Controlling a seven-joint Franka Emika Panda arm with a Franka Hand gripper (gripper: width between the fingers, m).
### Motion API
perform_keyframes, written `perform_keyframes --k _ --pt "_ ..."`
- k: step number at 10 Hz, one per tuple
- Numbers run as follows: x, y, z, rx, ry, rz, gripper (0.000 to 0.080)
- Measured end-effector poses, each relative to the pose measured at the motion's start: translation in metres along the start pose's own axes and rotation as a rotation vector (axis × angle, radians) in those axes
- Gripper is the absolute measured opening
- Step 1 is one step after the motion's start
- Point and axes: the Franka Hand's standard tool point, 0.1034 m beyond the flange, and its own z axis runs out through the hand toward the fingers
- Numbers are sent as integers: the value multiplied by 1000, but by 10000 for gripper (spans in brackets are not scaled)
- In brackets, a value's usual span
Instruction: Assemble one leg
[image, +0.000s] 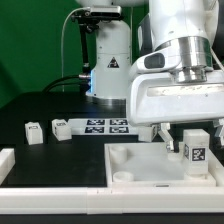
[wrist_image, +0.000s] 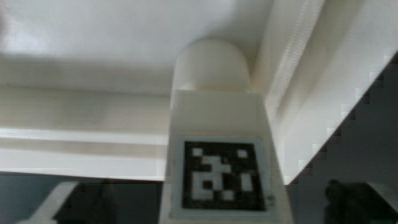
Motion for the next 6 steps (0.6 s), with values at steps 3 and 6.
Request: perform_keyframes --k 3,6 --pt "0 0 0 0 0 0 646" --pt "0 0 0 0 0 0 649"
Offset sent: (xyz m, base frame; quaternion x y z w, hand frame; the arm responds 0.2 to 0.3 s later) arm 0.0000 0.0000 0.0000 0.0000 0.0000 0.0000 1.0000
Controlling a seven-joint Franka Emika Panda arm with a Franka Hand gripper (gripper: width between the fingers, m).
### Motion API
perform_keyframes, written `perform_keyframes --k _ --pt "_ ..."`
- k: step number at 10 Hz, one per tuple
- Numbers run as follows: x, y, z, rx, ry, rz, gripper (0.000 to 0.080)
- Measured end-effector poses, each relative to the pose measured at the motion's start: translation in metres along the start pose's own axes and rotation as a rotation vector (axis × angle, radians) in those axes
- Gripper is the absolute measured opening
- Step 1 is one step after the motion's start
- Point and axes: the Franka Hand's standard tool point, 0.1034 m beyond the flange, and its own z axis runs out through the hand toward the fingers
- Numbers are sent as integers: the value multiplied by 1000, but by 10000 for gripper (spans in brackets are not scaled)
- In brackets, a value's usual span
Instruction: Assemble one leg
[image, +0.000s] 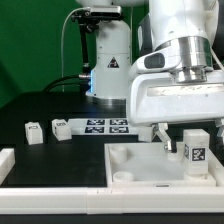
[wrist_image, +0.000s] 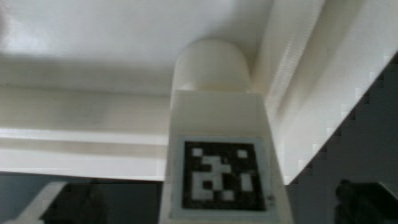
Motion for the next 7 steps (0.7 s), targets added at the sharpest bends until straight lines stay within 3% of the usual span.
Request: perform_keyframes --k 3,5,7 --pt "10 1 -13 6 -16 3 649" --pt "6 -1 -10 12 -48 3 649" --pt "4 -3 -6 44 -238 14 649"
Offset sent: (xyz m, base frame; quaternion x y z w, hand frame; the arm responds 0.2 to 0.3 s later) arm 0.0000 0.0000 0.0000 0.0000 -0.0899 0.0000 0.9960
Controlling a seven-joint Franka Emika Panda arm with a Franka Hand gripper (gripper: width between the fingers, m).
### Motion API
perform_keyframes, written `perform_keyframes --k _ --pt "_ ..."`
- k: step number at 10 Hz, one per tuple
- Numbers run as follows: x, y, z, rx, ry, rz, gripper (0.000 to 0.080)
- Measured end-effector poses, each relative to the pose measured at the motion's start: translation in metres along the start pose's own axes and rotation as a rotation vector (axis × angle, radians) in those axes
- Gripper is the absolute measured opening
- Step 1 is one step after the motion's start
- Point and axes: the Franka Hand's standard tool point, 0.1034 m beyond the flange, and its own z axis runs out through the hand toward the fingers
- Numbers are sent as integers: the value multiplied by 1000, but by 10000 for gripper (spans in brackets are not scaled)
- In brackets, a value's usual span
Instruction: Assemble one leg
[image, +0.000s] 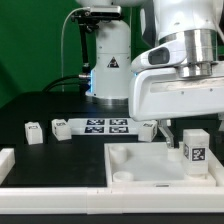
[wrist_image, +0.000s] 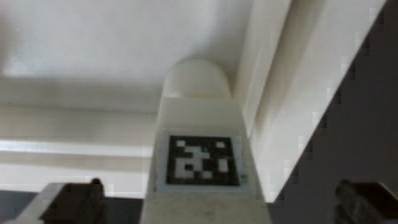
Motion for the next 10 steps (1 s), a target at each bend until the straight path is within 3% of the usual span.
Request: perform_keyframes --k 4,5,6,8,9,10 --pt "-5 -1 -5 60 -440 27 649" --pt "0 0 -6 66 -509 21 649" --pt "10 2 -3 61 -461 21 649" --pt "7 2 -2 61 -466 21 382" --pt "7 2 -2 60 -466 22 382" --pt "7 3 -2 60 -466 22 290"
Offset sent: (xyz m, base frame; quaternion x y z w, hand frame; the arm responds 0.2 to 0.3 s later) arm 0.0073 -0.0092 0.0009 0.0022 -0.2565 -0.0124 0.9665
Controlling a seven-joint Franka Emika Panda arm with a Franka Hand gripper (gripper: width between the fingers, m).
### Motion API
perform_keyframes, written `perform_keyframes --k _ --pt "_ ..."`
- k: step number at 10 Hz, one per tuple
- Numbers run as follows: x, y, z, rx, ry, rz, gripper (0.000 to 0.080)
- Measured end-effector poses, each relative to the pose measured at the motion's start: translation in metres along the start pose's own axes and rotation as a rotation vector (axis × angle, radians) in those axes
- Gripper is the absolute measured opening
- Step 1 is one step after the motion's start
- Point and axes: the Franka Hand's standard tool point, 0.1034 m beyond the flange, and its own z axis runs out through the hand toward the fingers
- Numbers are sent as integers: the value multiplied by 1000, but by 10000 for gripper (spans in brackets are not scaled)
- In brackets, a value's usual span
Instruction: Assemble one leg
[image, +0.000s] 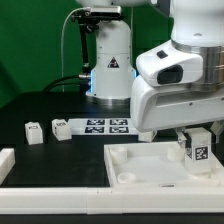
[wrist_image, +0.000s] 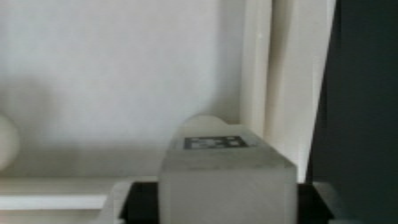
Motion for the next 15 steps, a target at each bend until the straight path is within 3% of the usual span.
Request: perform_keyframes --k 4,11,13,14,15 --pt "0 0 0 1 0 49 290" --pt "10 -11 0 44 62 1057 291" --pt "12 -12 0 52 56 1180 291" --pt "13 -11 0 57 57 1249 388" --pt "13 -11 0 56 57 1218 388"
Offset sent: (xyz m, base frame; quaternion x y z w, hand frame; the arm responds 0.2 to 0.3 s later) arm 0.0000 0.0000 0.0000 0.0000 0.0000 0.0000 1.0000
